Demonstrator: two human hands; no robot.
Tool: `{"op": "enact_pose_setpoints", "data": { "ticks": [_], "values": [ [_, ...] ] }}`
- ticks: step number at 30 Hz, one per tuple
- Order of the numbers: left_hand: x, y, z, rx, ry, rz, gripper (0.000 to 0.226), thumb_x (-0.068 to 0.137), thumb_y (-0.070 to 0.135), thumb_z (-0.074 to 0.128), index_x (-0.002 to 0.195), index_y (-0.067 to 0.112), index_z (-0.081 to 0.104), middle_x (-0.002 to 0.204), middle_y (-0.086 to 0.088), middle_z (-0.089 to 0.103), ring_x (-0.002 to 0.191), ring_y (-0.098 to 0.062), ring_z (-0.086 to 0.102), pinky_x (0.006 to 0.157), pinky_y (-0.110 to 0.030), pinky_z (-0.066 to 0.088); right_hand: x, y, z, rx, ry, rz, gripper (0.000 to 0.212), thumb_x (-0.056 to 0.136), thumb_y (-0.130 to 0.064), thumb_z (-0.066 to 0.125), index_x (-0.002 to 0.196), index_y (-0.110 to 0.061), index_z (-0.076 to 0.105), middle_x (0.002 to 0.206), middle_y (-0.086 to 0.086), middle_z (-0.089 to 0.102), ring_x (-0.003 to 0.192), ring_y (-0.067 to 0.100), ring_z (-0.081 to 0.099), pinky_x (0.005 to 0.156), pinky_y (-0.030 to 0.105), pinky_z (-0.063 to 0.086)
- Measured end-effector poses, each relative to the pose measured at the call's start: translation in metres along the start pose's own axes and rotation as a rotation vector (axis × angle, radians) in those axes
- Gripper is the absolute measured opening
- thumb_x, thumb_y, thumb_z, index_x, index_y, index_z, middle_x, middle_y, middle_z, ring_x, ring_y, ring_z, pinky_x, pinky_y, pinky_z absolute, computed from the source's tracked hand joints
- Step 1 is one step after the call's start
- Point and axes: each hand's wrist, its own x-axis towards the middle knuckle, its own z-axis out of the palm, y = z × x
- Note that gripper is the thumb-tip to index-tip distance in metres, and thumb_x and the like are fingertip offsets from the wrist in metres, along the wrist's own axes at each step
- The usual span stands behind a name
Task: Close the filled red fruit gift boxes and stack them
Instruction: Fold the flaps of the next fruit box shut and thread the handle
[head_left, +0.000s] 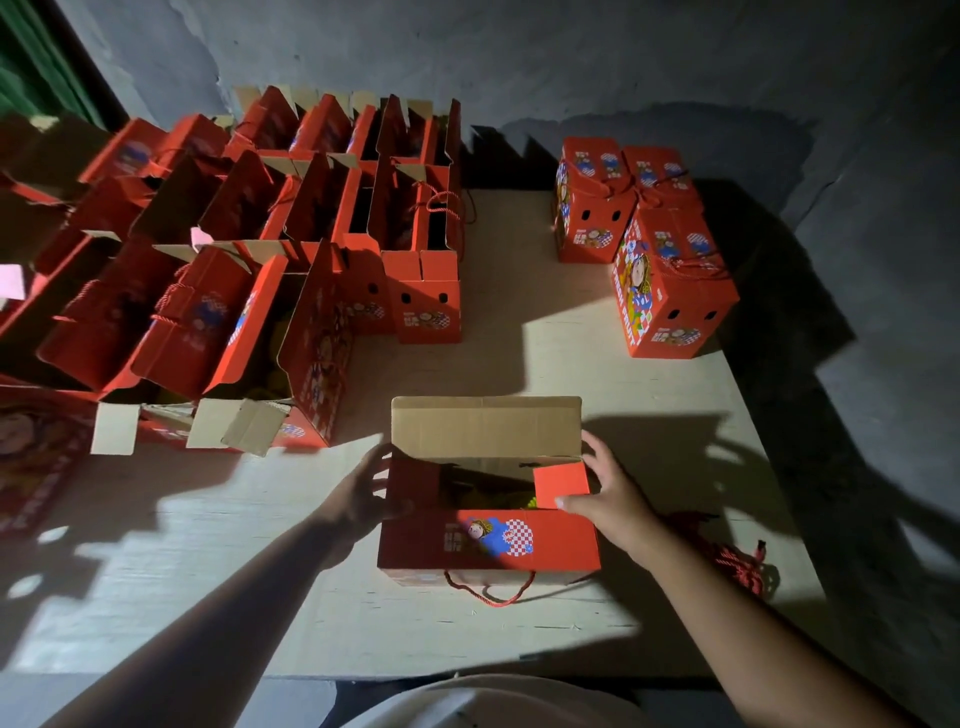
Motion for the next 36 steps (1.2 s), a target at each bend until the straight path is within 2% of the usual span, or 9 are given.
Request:
{"op": "enact_pose_setpoints", "data": {
  "ticks": [3,5,8,12,16,20,25,30,36],
  "values": [
    [-0.003,-0.008,0.000,0.231,0.160,0.194,0.075,0.080,-0.002,0.086,0.138,0.033,0.054,0.136,0.006,0.062,0.127,-0.020,0.059,0.087,-0.034,0.061,-0.010,0.005,-0.001,0.013,0.068,-0.078,0.068,0.078,-0.004,0.089,0.124,-0.039,0.053,0.131,-0.008,0.061,0.116,0.012,0.060,0.078,0.017,0.055],
    [-0.007,-0.016,-0.002,0.519,0.231,0.323,0.071,0.076,0.003,0.089,0.135,0.030,0.059,0.139,0.004,0.059,0.130,-0.021,0.057,0.097,-0.039,0.058,-0.021,0.012,0.001,-0.035,0.037,-0.117,0.068,0.072,-0.010,0.094,0.123,-0.035,0.058,0.126,-0.003,0.066,0.101,0.008,0.069,0.074,0.020,0.059],
    [-0.015,-0.025,-0.003,0.726,0.179,0.418,0.083,0.076,0.022,0.093,0.147,0.029,0.050,0.159,0.007,0.041,0.147,-0.014,0.041,0.116,-0.030,0.041,-0.036,0.021,0.002,-0.281,-0.034,-0.248,0.080,0.063,-0.029,0.099,0.129,-0.040,0.055,0.152,-0.013,0.044,0.120,-0.011,0.054,0.092,0.008,0.047],
    [-0.014,-0.019,0.002,0.841,0.079,0.470,0.090,0.077,0.065,0.083,0.145,0.022,0.043,0.160,0.001,0.035,0.143,-0.017,0.041,0.113,-0.029,0.041,-0.034,0.016,0.000,-0.642,0.023,-0.376,0.058,0.079,-0.050,0.085,0.123,-0.041,0.049,0.168,-0.016,0.017,0.145,0.003,0.028,0.110,0.024,0.029],
    [-0.002,0.001,0.021,1.136,0.113,0.456,0.078,0.091,0.067,0.060,0.153,0.029,0.032,0.158,0.000,0.034,0.148,-0.024,0.035,0.111,-0.045,0.043,-0.023,0.001,0.004,-0.843,0.044,-0.465,0.044,0.092,-0.050,0.071,0.126,-0.033,0.049,0.164,-0.009,0.031,0.146,0.017,0.039,0.112,0.033,0.035],
    [0.006,0.015,0.036,1.375,0.037,0.446,0.083,0.097,0.064,0.049,0.162,0.048,0.002,0.145,0.000,0.035,0.136,-0.026,0.037,0.099,-0.048,0.049,-0.016,0.000,0.011,-1.021,0.078,-0.468,0.057,0.099,-0.050,0.061,0.153,-0.042,0.042,0.157,-0.007,0.035,0.138,0.021,0.044,0.111,0.035,0.040],
    [0.004,0.008,0.042,1.437,0.003,0.388,0.085,0.099,0.065,0.040,0.159,0.052,-0.018,0.161,-0.015,0.025,0.149,-0.038,0.025,0.104,-0.053,0.045,-0.011,0.016,0.021,-1.019,-0.023,-0.415,0.064,0.107,-0.043,0.049,0.163,-0.046,0.018,0.165,0.004,0.013,0.145,0.030,0.033,0.115,0.044,0.043],
    [0.005,-0.009,0.049,1.318,0.022,0.369,0.068,0.098,0.080,0.006,0.155,0.057,-0.023,0.175,-0.002,-0.014,0.160,-0.029,-0.018,0.125,-0.064,0.013,-0.018,0.033,0.018,-1.023,-0.058,-0.428,0.072,0.104,-0.065,0.032,0.164,-0.049,-0.005,0.170,-0.007,-0.030,0.158,0.022,-0.026,0.126,0.047,0.018],
    [0.006,-0.012,0.046,1.292,0.031,0.377,0.065,0.103,0.075,0.010,0.156,0.056,-0.023,0.170,0.005,-0.029,0.155,-0.022,-0.032,0.127,-0.059,0.004,-0.020,0.035,0.012,-0.964,-0.106,-0.427,0.100,0.084,-0.089,0.040,0.164,-0.047,-0.004,0.169,-0.007,-0.034,0.156,0.020,-0.033,0.126,0.062,0.019]
  ]
}}
